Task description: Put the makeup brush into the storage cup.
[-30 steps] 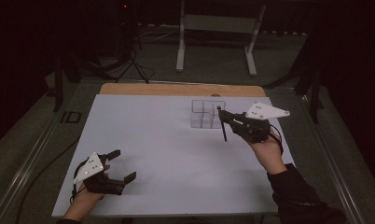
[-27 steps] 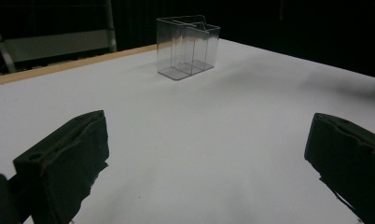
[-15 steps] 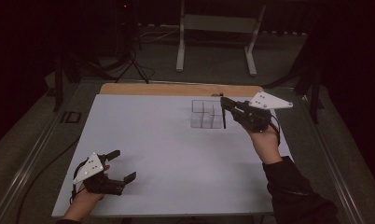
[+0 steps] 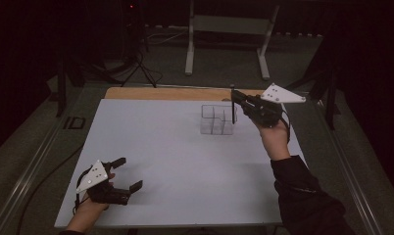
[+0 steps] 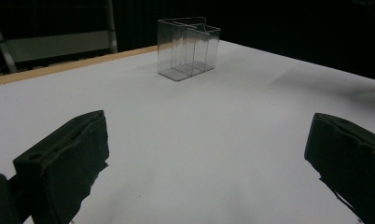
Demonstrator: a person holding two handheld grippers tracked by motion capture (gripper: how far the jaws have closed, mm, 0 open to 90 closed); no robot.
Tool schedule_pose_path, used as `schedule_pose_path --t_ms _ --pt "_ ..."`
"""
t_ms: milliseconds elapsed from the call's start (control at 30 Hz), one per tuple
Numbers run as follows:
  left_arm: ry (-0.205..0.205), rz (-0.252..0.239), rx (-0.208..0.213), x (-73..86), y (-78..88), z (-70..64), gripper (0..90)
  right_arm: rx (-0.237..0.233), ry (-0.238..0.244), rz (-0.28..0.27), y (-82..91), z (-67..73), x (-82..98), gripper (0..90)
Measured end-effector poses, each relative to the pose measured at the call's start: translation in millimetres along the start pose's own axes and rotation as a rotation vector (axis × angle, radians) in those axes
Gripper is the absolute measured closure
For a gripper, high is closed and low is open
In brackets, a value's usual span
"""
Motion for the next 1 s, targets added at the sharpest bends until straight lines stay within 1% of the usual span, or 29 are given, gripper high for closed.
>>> schedule_pose_path --t_ms 100,333,367,533,567,700,933,967,1000 --pt "0.0 0.0 0.0 0.5 0.5 0.2 0.6 -0.005 -0.008 -0.011 -3.5 -5.9 -3.0 84.0" --pt "0.0 0.001 0.0 0.8 0.8 0.3 0.6 0.005 -0.003 -0.022 -10.1 -9.6 -7.3 84.0" --pt "-0.001 0.001 0.0 0.8 0.8 0.2 0.6 0.007 -0.015 -0.027 -12.7 -10.8 -8.2 84.0" --pt "0.001 0.001 -0.001 1.0 1.1 0.4 0.6 0.019 -0.027 -0.036 -17.4 -15.1 -7.9 84.0" --pt "0.002 0.0 0.0 1.2 1.2 0.5 0.6 0.019 -0.039 -0.037 -19.9 -17.7 -7.3 84.0" --pt "0.006 -0.001 0.0 1.5 1.1 0.8 0.6 0.023 -0.046 -0.043 -24.5 -21.9 -7.4 84.0" --pt "0.007 0.0 0.003 1.7 0.8 1.0 0.6 0.032 -0.043 -0.041 -32.3 -24.2 -9.3 84.1" --pt "0.007 0.001 0.003 1.7 0.7 0.9 0.6 0.032 -0.054 -0.047 -35.0 -25.8 -10.2 84.0" --pt "0.007 0.001 0.003 1.7 0.7 0.9 0.6 0.032 -0.054 -0.047 -35.0 -25.8 -10.2 84.0"
Point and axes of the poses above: each handheld gripper's, and its own axes: y roughly backward along the jaws, x roughly out of its underside, z roughly to its left, the point moved 1 cm from there along -y, roughly forward along the jaws, and after that the axes turned 3 degrees about z, right-handed, at the moved point
